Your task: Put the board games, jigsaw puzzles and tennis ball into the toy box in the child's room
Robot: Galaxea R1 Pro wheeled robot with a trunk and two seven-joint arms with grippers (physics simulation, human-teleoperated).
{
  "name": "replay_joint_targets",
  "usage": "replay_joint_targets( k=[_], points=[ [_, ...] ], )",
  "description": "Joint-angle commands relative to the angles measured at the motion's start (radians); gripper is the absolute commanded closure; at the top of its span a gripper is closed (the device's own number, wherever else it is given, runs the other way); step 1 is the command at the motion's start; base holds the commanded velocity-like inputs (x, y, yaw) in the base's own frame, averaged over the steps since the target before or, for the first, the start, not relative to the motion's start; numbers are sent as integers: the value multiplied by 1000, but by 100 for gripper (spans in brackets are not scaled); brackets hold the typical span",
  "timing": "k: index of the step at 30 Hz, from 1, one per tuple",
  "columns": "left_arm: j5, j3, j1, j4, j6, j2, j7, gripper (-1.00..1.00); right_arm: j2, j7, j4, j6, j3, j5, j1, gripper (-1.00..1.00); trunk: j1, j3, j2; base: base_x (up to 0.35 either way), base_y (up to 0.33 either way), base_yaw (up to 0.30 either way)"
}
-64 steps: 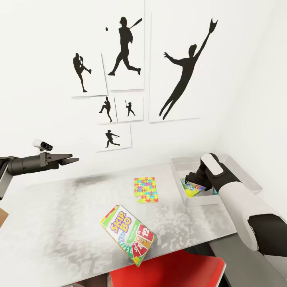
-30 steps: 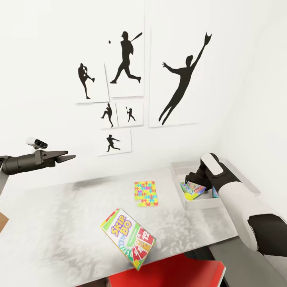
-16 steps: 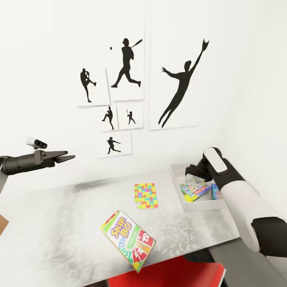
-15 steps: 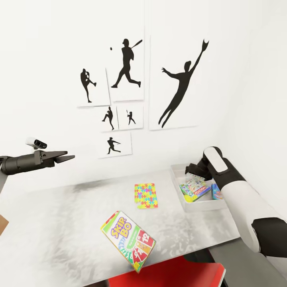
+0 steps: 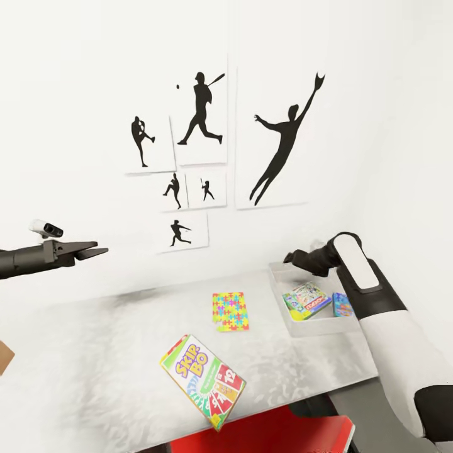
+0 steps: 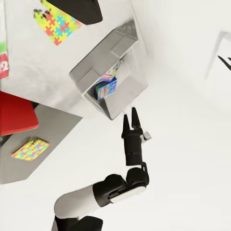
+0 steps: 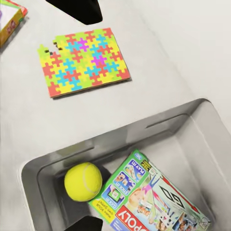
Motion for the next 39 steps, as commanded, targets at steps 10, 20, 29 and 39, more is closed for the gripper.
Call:
replay_joint_targets(
  k=[10, 20, 29, 39],
  points=[
    [2, 0, 29, 75, -48, 33, -5, -100, -60, -9, -223, 2, 2, -108, 131, -100, 1, 14, -2, -192, 0, 0],
    [1, 0, 38, 111, -65, 36, -18, -100, -59, -8, -273, 2, 3, -137, 181, -100, 1, 30, -2, -230, 0, 0],
    [0, 1, 39, 114, -66, 38, -21, -100, -54, -8, -278, 2, 5, -140, 187, -100, 1, 44, -2, -39, 20, 0],
    [0, 1, 39, 116, -65, 49, -21, -100, -51, -15, -274, 2, 9, -134, 188, -100, 1, 61, -2, -5, 168, 71]
  ],
)
